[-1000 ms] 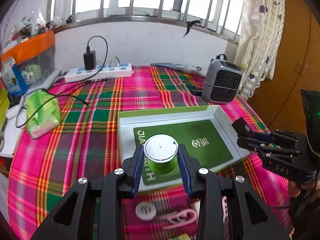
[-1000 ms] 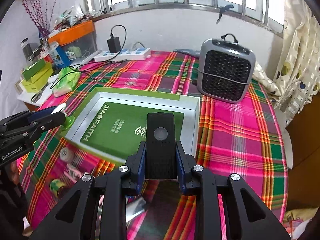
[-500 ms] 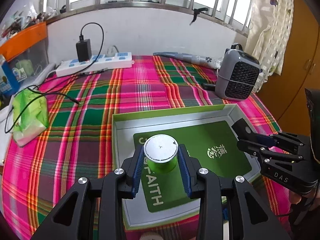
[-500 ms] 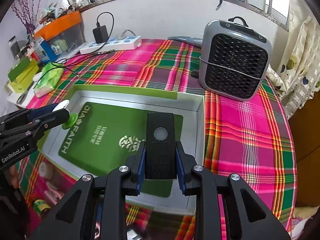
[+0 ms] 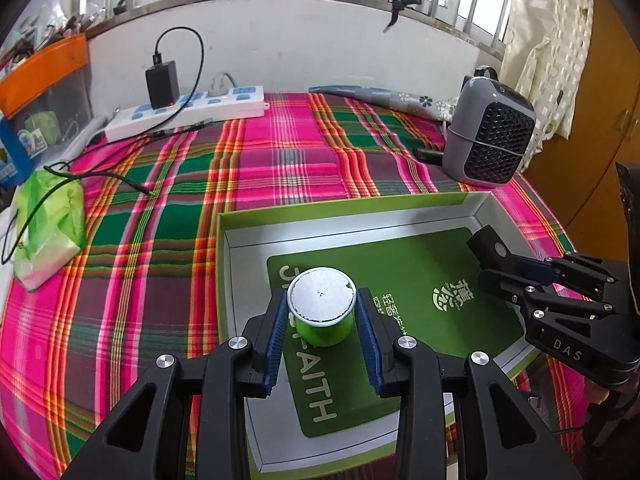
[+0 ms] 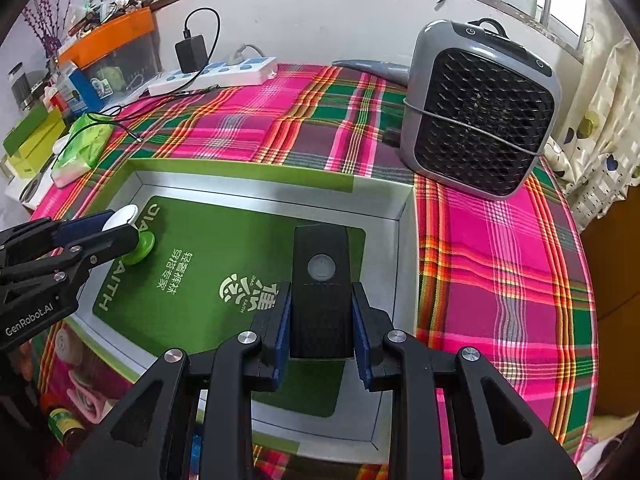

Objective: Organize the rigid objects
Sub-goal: 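Carry the black device with the right tool while the left tool carries the suction knob into the box, then lower both held items onto the box's green insert and open both tools, then withdraw both open tools from the box back toward the remaining items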

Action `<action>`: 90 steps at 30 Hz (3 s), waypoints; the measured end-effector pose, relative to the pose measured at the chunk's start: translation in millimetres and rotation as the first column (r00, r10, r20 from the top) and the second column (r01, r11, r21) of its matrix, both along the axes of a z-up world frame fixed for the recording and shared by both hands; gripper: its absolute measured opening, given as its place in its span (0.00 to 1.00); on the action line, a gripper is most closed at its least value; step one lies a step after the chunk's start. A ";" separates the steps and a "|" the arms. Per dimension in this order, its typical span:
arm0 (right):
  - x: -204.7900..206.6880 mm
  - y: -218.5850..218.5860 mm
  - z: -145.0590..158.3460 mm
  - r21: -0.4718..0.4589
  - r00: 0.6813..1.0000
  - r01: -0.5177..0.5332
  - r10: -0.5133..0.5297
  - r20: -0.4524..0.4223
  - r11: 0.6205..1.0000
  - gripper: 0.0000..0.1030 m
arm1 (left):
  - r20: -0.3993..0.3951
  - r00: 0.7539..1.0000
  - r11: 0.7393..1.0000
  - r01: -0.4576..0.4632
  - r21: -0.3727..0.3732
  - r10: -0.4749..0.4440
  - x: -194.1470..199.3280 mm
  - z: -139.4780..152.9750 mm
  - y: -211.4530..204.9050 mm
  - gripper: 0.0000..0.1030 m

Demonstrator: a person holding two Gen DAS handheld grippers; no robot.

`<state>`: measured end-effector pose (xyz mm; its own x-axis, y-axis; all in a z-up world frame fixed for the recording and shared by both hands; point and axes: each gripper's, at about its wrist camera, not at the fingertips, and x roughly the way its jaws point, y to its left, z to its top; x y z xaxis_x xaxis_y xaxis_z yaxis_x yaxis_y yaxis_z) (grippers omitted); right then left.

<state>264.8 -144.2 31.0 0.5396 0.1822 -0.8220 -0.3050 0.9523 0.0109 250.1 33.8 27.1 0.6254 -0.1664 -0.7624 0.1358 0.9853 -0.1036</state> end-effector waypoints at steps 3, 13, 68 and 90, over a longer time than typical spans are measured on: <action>0.6 0.2 -0.8 0.001 1.000 -0.004 0.004 -0.003 1.000 0.28 | 0.000 1.000 1.000 -0.001 -0.001 0.001 0.1 -0.1 0.2 0.32; 2.1 0.5 -4.5 0.012 1.000 -0.004 0.004 -0.015 1.000 0.28 | -0.022 1.000 1.000 0.001 0.018 -0.001 1.7 -3.8 -2.0 0.32; -91.6 -13.5 28.4 0.130 0.996 0.014 -0.026 0.090 0.991 0.45 | 0.094 0.995 1.000 -0.017 -0.024 0.019 -108.3 36.2 17.1 0.34; -154.9 -8.6 -3.4 0.176 0.995 0.090 -0.095 0.021 0.980 0.46 | 0.056 0.998 0.987 -0.032 -0.158 0.041 -176.8 9.0 45.8 0.34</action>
<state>109.9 -152.8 27.6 0.5838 0.2695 -0.7658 -0.2185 0.9606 0.1715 73.3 79.6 36.0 0.6760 -0.2573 -0.6905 0.1108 0.9619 -0.2499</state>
